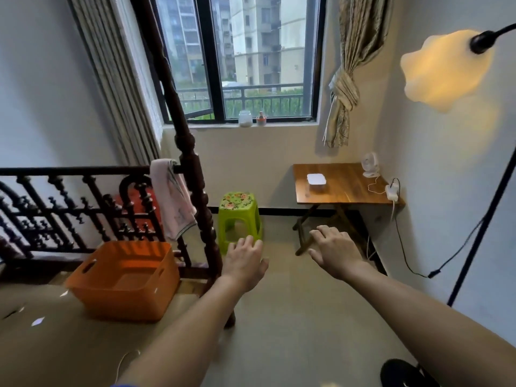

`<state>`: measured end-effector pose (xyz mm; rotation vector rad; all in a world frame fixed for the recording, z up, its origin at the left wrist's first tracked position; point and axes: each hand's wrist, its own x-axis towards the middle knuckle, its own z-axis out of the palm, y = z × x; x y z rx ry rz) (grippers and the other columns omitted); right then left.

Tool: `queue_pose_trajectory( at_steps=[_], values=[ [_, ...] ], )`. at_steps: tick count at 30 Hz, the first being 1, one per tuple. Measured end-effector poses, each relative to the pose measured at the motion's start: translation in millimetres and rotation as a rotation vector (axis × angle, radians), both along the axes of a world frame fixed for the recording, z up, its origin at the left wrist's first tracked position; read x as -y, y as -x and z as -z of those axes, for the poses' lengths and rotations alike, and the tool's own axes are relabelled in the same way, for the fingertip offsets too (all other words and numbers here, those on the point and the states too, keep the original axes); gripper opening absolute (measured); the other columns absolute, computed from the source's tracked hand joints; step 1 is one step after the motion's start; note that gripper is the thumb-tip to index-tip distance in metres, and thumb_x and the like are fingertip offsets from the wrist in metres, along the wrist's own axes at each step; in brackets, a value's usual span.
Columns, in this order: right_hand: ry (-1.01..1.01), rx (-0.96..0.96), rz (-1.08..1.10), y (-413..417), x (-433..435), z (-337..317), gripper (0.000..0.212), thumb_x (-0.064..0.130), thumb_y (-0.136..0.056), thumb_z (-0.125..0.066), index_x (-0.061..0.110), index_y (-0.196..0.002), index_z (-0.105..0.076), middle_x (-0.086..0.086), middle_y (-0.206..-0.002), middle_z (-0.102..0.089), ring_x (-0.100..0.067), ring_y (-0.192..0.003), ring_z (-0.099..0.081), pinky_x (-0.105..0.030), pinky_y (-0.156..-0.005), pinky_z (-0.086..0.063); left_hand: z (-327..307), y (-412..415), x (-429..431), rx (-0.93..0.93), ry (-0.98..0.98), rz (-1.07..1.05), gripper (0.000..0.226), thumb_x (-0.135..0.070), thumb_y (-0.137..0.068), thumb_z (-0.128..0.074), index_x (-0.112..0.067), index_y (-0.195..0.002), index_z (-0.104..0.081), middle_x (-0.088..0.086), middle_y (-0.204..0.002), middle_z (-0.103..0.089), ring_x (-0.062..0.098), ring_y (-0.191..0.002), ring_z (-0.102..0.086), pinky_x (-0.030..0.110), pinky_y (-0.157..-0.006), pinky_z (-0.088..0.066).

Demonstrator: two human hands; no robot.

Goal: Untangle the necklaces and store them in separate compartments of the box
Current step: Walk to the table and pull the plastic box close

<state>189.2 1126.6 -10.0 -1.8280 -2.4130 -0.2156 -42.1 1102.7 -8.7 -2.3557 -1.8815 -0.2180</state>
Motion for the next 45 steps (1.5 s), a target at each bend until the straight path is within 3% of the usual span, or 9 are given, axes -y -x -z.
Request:
queue_pose_trajectory(
  at_steps=[14, 27, 36, 45],
  values=[
    [0.017, -0.032, 0.020, 1, -328, 29, 0.050, 0.046, -0.095, -0.047, 0.018, -0.136, -0.046, -0.007, -0.139, -0.051, -0.025, -0.122, -0.052, -0.039, -0.100, -0.046, 19, -6, -343, -0.032, 0.054, 0.040, 0.036, -0.043, -0.092, -0.043, -0.017, -0.116, -0.048, 0.007, -0.120, -0.051, 0.026, -0.110, -0.047, 0.040, -0.088, -0.037],
    [0.092, -0.052, 0.015, 0, -623, 44, 0.052, 0.048, -0.095, -0.047, 0.020, -0.139, -0.046, -0.006, -0.146, -0.046, -0.025, -0.127, -0.052, -0.037, -0.103, -0.045, 30, 6, -629, 0.011, 0.140, 0.032, 0.033, -0.040, -0.093, -0.043, -0.017, -0.115, -0.049, 0.006, -0.122, -0.049, 0.026, -0.114, -0.045, 0.040, -0.094, -0.034],
    [0.140, -0.104, 0.223, 3, -805, 82, 0.051, 0.050, -0.094, -0.045, 0.023, -0.137, -0.046, 0.000, -0.141, -0.050, -0.020, -0.126, -0.051, -0.034, -0.103, -0.043, 57, 12, -853, -0.012, 0.165, 0.213, 0.035, -0.042, -0.093, -0.041, -0.017, -0.116, -0.049, 0.005, -0.118, -0.051, 0.025, -0.111, -0.047, 0.039, -0.091, -0.037],
    [0.240, -0.123, 0.505, -47, -918, 107, 0.051, 0.047, -0.096, -0.042, 0.021, -0.140, -0.042, -0.003, -0.144, -0.047, -0.023, -0.129, -0.046, -0.036, -0.100, -0.040, 71, -47, -1026, -0.045, 0.225, 0.484, 0.036, -0.041, -0.094, -0.040, -0.018, -0.120, -0.048, 0.004, -0.121, -0.050, 0.025, -0.112, -0.046, 0.038, -0.093, -0.037]
  ],
)
